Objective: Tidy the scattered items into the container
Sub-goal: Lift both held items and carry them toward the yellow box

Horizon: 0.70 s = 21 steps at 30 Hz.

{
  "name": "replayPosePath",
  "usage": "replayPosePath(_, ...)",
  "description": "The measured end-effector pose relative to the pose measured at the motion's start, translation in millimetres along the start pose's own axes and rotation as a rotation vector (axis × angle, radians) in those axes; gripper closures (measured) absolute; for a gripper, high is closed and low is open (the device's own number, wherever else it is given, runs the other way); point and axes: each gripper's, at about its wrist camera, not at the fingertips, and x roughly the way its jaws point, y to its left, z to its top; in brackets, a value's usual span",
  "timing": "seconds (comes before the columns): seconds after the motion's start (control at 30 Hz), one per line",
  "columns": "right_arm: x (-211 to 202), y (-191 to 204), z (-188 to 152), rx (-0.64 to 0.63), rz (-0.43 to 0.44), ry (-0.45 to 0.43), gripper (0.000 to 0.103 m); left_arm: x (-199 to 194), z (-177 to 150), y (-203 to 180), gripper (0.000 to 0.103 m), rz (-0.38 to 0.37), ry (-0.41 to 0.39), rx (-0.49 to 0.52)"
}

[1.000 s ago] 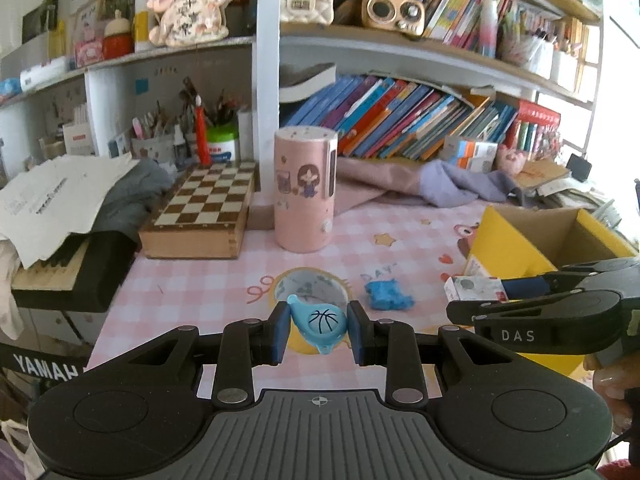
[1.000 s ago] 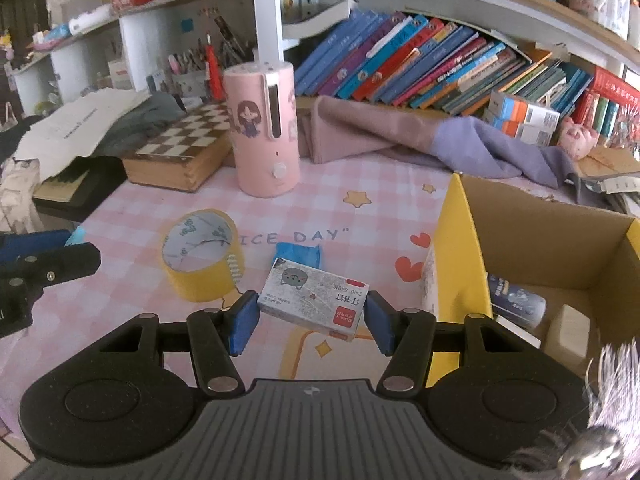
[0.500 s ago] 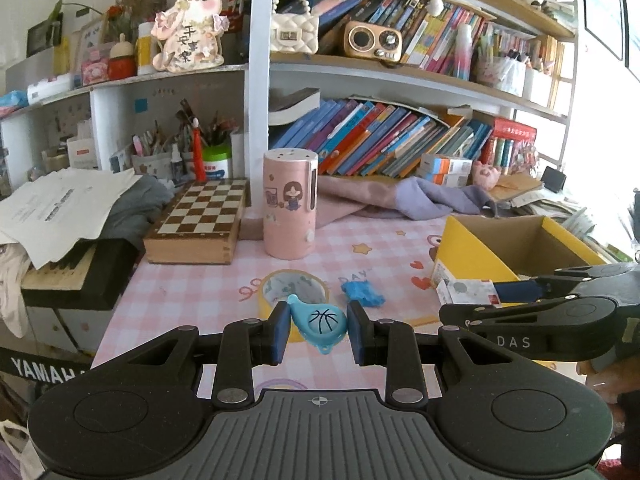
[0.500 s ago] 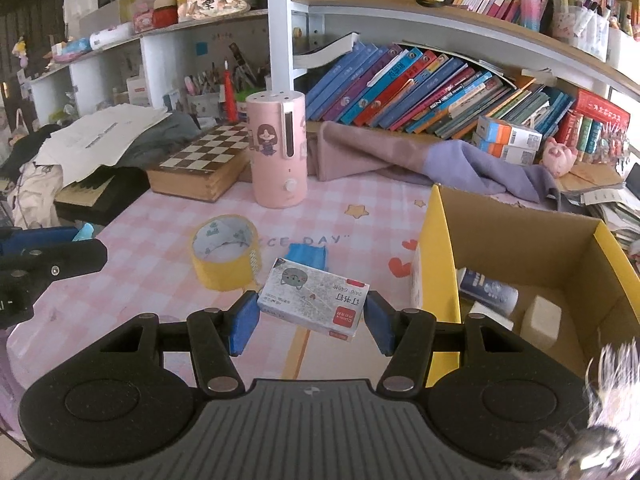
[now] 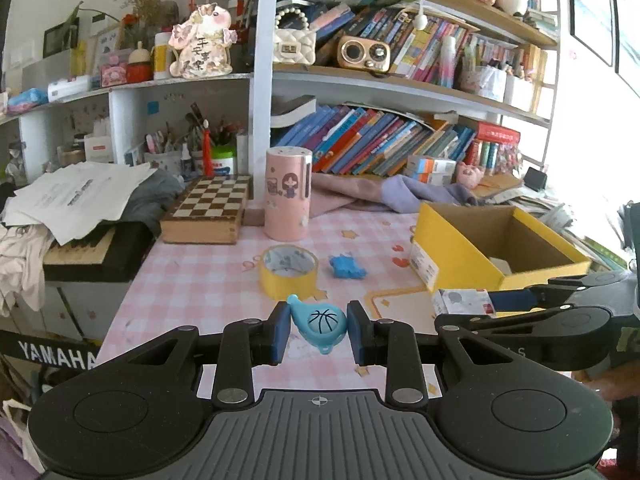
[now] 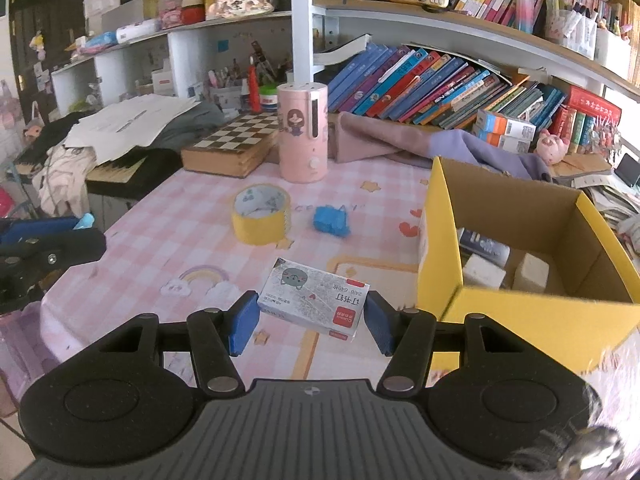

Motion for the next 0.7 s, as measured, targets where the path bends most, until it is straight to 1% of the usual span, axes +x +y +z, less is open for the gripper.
replayPosePath(0.37, -37, 8, -44, 0.024, -0.020, 0.041, 0.048, -31, -31, -13, 0.074, -0.040, 0.035, 0.002)
replayPosePath(0.7, -58, -1, -66, 0.078, -0.083, 0.065, 0.048, -33, -39, -35, 0.074, -0.123, 0.058, 0.049)
